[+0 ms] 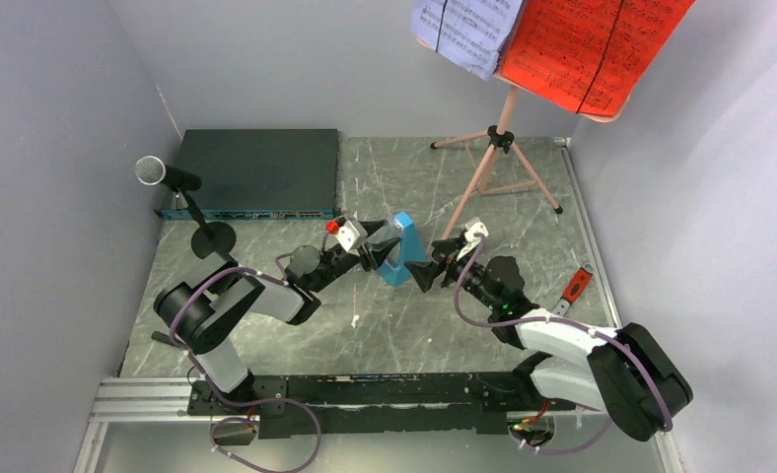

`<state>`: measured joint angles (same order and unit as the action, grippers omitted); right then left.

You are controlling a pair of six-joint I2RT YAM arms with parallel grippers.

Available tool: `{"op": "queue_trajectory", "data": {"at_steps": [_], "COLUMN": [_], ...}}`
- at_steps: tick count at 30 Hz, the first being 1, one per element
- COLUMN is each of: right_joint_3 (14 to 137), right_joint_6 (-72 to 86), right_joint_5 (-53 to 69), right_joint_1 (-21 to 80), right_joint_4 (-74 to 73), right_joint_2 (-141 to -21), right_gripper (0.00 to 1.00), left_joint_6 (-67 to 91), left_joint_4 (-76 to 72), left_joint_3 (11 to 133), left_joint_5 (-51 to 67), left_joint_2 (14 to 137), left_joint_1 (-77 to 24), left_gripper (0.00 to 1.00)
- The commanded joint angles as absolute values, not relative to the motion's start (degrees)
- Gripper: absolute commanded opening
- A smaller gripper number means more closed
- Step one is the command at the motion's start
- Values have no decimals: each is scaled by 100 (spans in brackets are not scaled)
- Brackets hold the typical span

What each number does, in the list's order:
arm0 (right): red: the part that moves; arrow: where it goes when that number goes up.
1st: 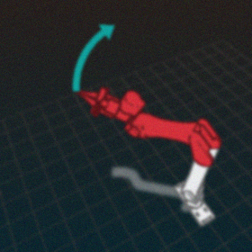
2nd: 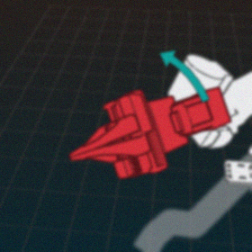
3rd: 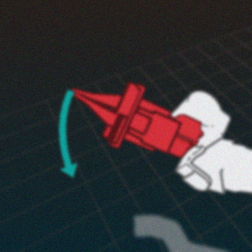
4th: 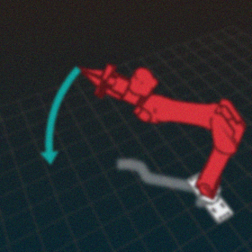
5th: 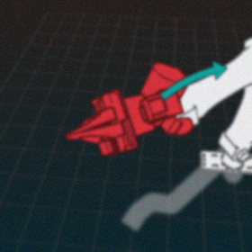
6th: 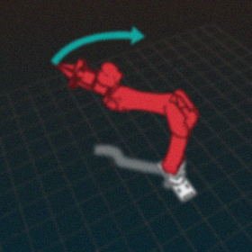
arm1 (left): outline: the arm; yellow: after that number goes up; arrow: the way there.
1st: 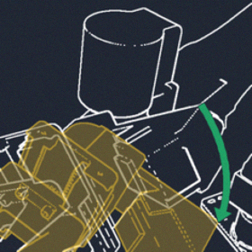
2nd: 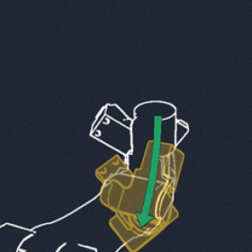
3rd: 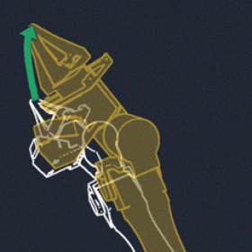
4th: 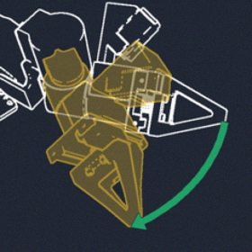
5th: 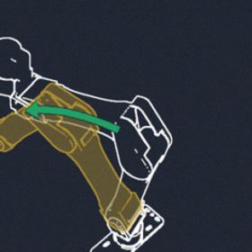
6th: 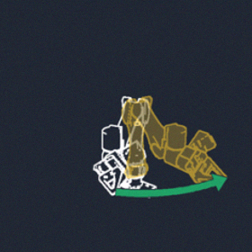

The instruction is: Pack up the instrument practice props

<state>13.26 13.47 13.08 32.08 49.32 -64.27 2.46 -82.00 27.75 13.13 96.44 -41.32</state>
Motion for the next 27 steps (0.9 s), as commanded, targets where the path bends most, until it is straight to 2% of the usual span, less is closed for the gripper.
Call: {"op": "queue_trajectory", "data": {"at_steps": [1, 27], "right_joint_3": [1577, 2064], "right_joint_6": [1289, 955], "right_joint_5": [1330, 707], "right_joint_1": [3237, 3208], "right_joint_4": [5073, 3876], "right_joint_2": [-6501, -6442], "right_gripper": [100, 100], "left_joint_6": [545, 417], "left_joint_4": [-7944, -7335], "left_joint_3": [2696, 2894], "left_joint_5": [1355, 1653], "left_joint_2": [9606, 9850], "left_joint_1": [-4148, -4192], "left_gripper": [3, 6]}}
